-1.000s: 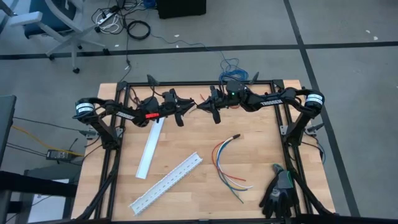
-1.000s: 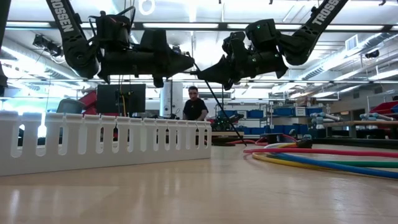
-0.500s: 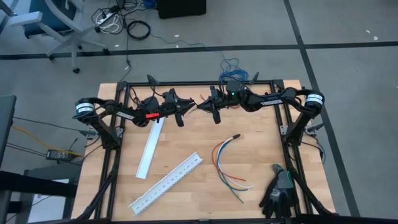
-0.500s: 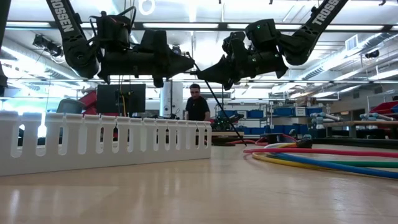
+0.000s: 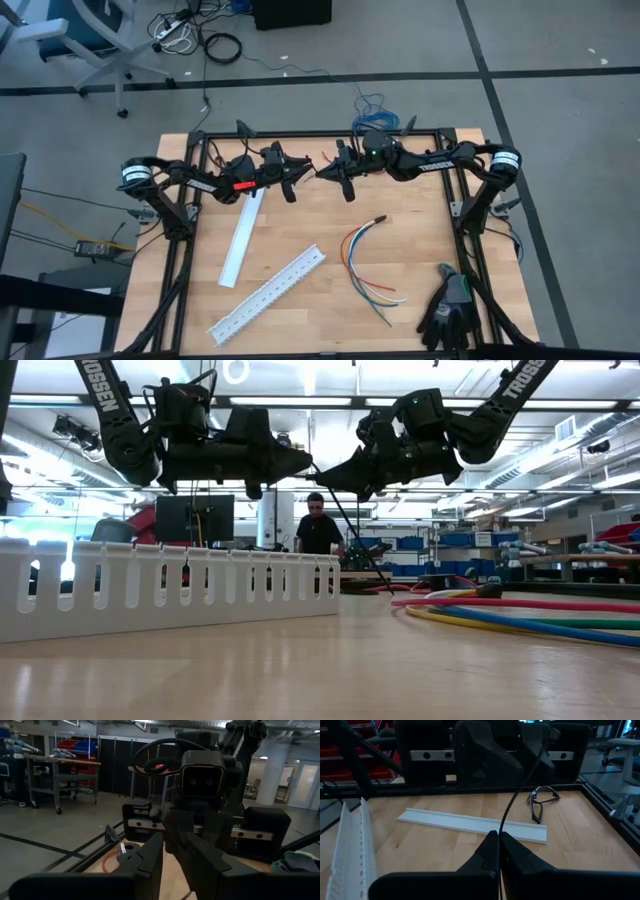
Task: Ziptie cables
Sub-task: Wrap the left black zip tie
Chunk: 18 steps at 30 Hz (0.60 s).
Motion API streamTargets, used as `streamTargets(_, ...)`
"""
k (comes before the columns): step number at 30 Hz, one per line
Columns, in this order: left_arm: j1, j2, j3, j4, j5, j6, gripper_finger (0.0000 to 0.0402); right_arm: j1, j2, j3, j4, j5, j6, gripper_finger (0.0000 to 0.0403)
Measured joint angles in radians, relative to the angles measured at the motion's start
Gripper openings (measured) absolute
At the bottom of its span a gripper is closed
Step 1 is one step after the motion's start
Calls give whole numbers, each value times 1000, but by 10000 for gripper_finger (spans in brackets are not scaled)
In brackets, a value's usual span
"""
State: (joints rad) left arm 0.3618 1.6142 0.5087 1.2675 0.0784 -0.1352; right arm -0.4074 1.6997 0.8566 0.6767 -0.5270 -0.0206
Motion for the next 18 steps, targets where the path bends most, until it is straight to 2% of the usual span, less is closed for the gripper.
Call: streamTargets(18,0,0,0,45,1,0,90,0,0,0,-24,60,-31,0)
